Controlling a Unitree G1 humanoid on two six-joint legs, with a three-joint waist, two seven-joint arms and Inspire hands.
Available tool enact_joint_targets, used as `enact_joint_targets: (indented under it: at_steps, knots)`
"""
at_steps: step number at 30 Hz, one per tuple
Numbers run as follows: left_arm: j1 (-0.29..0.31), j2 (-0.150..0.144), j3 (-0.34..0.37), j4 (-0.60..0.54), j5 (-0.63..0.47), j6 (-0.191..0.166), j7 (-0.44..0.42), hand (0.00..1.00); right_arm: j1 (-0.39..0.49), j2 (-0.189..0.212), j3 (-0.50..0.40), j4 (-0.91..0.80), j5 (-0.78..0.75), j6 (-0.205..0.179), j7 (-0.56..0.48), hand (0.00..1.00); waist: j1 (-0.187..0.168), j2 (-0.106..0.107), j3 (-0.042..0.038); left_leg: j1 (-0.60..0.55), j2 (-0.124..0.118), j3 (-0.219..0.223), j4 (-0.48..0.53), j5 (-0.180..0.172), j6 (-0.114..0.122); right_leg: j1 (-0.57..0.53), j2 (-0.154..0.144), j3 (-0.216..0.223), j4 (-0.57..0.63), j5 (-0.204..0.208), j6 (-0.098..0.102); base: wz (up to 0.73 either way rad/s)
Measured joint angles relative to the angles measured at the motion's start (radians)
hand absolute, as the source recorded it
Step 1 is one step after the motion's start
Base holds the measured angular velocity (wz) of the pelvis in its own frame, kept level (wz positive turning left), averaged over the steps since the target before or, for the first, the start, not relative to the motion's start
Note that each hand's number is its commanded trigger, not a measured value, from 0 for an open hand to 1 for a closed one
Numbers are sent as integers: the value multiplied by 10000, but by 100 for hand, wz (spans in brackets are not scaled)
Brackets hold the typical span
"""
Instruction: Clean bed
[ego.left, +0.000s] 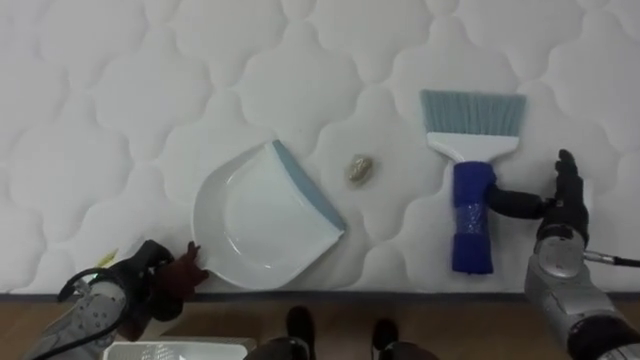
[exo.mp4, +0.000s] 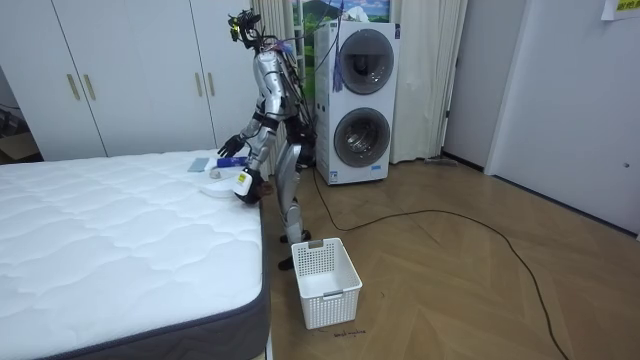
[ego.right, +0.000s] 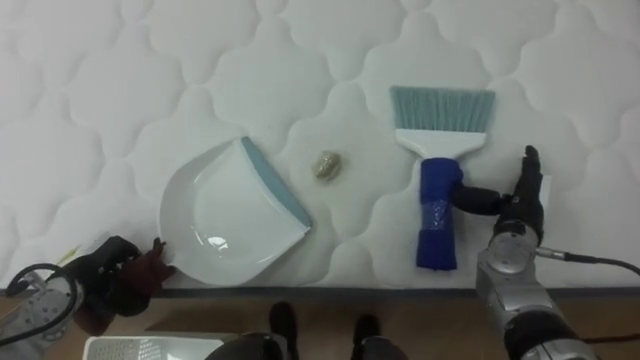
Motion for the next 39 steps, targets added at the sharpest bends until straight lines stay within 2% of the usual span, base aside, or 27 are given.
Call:
enact_joint_targets:
  at_steps: [5, 12, 19, 39]
  knots:
    - [145, -84, 18, -5, 4, -23, 231, 100, 32, 173, -84, -697, -3, 91, -172, 0, -37, 86, -23, -3, -2, 21, -10, 1, -2, -41, 3, 50, 22, 1, -2, -2]
    - [209, -159, 5, 8, -28, -31, 370, 100, 29, 426, 63, -961, -31, 82, -180, 0, -37, 87, -33, 26, -36, 48, -9, 3, 0, -37, -8, 80, 142, -1, 2, 0]
    - [205, -316, -58, 370, -24, -21, 421, 100, 24, 428, 218, -443, -395, 82, 328, 0, -57, 51, -45, 234, -33, 173, -9, 5, 3, 92, -68, 144, 170, -13, 14, -2]
    - [237, -316, -467, 577, -229, -90, 677, 100, 111, 465, 718, -116, 24, 141, 635, 0, -93, -57, -43, 343, -18, 125, -95, 8, 7, 365, -97, -192, -125, 4, 6, 1]
